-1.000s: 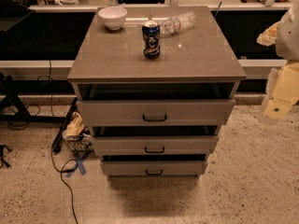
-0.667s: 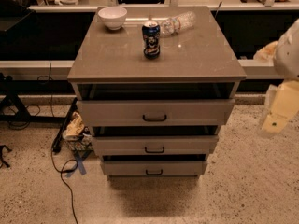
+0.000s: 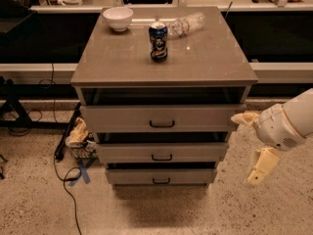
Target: Open bottom drawer
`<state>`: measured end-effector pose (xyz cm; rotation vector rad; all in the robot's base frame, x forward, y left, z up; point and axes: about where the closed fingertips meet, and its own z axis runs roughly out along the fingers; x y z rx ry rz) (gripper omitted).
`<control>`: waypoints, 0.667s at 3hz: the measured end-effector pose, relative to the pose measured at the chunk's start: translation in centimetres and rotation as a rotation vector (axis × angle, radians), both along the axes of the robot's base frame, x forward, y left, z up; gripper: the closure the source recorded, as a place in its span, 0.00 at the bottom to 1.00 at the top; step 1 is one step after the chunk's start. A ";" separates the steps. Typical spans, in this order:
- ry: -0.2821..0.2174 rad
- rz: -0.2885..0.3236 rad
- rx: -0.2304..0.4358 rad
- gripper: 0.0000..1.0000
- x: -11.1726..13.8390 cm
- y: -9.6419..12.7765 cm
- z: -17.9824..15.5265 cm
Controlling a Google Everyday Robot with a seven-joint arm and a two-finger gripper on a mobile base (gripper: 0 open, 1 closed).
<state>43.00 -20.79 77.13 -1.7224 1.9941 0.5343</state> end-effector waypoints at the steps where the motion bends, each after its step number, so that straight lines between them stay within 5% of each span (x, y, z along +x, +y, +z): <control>1: 0.000 -0.002 -0.001 0.00 0.0 0.0 0.1; 2: -0.002 -0.034 0.034 0.00 -0.7 -0.9 -2.3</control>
Offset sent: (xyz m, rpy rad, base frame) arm -0.0114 -0.0224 -0.0399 0.0596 -0.0082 -0.0713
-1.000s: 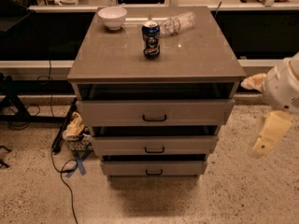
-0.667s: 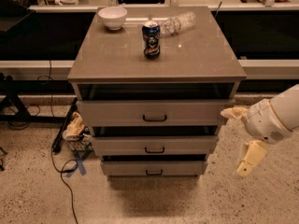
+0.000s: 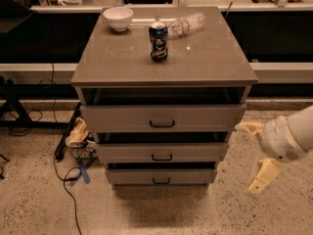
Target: Open bottom drawer
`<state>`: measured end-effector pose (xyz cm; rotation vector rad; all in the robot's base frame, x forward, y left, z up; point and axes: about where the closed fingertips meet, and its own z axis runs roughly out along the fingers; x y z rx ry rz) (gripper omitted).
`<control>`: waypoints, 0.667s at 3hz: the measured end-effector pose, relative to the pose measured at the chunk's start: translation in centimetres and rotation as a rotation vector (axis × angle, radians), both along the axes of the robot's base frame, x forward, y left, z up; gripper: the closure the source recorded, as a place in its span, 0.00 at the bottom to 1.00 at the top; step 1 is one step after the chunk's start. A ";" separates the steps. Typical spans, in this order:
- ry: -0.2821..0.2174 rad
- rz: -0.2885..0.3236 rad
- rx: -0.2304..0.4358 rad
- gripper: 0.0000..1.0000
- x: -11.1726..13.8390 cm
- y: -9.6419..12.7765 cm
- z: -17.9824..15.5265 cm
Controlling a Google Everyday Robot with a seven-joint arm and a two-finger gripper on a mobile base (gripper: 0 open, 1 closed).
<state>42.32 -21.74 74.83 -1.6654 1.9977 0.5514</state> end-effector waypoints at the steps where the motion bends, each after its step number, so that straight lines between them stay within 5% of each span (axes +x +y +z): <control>1: -0.010 0.014 0.059 0.00 -0.5 -1.9 -6.3; 2: 0.001 0.065 0.159 0.00 1.0 -1.7 -16.8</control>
Offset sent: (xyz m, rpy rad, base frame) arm 0.0165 -0.0266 -0.2720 0.2582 0.0437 0.0995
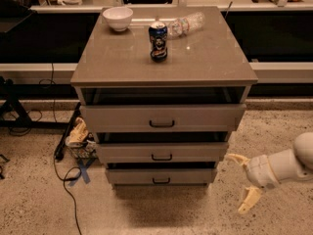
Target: Open bottom drawer
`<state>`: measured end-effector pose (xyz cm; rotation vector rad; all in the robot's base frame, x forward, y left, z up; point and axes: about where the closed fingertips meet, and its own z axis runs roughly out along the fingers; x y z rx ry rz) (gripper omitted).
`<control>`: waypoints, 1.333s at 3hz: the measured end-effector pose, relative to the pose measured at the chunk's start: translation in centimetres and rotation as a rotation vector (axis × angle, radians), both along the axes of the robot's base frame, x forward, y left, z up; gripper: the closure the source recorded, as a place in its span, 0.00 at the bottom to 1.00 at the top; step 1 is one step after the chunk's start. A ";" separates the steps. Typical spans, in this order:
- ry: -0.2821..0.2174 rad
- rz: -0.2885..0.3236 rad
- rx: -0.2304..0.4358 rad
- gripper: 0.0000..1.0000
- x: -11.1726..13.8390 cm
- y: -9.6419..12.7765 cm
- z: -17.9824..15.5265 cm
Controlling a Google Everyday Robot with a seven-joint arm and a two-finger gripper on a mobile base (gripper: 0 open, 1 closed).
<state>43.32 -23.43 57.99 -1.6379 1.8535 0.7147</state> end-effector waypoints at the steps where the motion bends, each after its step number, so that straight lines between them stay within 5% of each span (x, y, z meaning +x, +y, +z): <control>1: 0.034 0.002 0.080 0.00 1.7 1.3 -7.5; 2: 0.089 0.002 0.119 0.00 0.5 2.2 -10.8; 3: 0.080 0.002 0.115 0.00 0.7 2.2 -11.3; 4: -0.003 0.006 0.081 0.00 2.1 2.1 -16.2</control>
Offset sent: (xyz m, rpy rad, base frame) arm 0.0151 0.0103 -0.0609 0.0640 0.0241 0.0015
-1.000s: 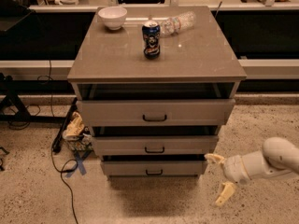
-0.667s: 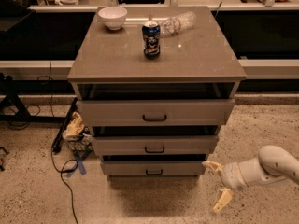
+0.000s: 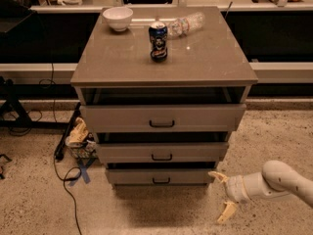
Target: Open bottom drawer
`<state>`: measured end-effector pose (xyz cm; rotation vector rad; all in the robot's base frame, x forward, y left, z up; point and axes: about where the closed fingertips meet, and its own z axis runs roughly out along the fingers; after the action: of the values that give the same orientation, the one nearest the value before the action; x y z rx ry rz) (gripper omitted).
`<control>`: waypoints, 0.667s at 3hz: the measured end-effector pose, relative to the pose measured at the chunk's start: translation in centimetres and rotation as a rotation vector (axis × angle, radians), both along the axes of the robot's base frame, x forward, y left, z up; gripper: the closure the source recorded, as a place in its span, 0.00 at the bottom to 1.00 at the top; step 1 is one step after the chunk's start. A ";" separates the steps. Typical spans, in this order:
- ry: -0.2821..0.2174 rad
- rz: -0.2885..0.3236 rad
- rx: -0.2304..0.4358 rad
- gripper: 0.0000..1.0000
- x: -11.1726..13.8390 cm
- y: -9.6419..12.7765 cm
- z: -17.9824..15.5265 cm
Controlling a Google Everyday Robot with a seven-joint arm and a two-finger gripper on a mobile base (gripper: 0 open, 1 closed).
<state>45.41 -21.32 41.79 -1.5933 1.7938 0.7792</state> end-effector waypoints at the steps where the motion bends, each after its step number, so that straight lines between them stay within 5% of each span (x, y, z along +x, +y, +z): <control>1: -0.078 0.035 -0.039 0.00 2.1 0.8 -5.8; 2: -0.150 0.075 -0.098 0.00 3.1 3.3 -10.7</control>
Offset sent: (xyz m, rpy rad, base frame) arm 0.0534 0.0619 -0.1809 -0.2215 -0.2780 0.0882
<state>48.54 -18.05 31.07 -1.7433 1.6965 0.5961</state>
